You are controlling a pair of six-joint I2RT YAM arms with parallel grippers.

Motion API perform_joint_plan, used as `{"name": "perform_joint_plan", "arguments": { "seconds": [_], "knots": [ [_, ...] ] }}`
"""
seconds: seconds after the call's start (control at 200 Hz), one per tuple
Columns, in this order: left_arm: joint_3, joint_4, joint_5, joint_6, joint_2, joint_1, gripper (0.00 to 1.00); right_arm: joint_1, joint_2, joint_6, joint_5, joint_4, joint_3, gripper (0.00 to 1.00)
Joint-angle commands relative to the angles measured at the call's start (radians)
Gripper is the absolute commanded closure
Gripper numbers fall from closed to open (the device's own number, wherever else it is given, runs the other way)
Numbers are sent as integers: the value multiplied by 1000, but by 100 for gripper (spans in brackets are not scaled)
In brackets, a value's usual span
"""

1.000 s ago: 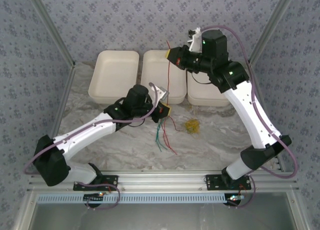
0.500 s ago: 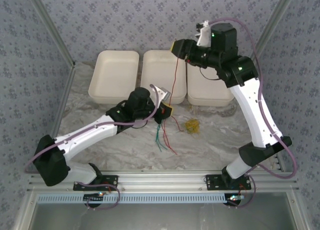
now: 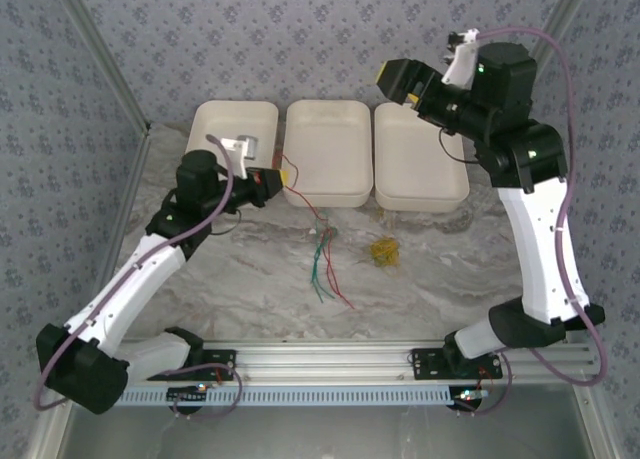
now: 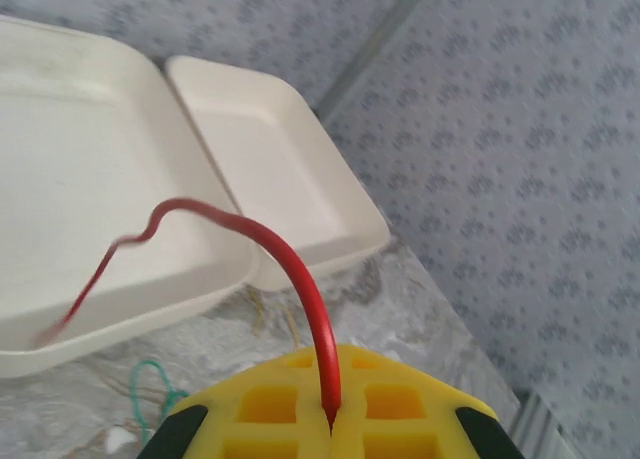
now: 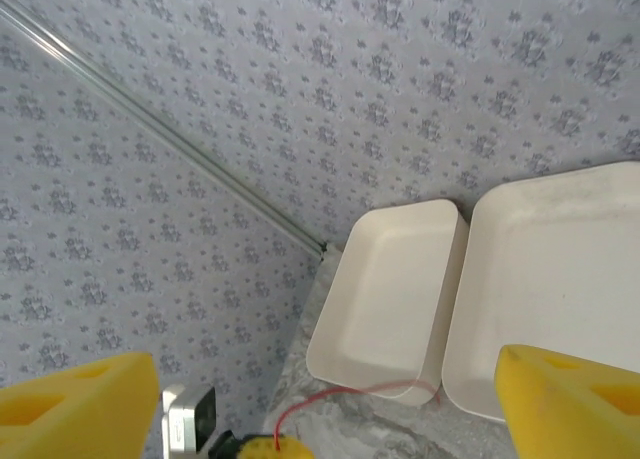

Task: Untangle the cables

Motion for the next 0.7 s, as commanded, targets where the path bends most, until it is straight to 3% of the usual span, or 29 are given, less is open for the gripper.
{"name": "perform_joint_plan", "arguments": {
  "seconds": [0.0, 0.23, 0.385, 0.695],
  "knots": [
    [58, 5, 66, -130, 3, 120, 100, 8, -69, -16, 14, -9, -64, 11],
    [216, 44, 134, -244, 154, 356, 100, 51, -233, 20, 24, 131, -417, 11],
    [390, -7, 144, -221, 347, 425, 100, 79, -303, 47, 25, 167, -559, 11],
    [603, 10, 196, -156, 674, 493, 100, 125, -356, 43, 41, 154, -650, 12]
  ]
}}
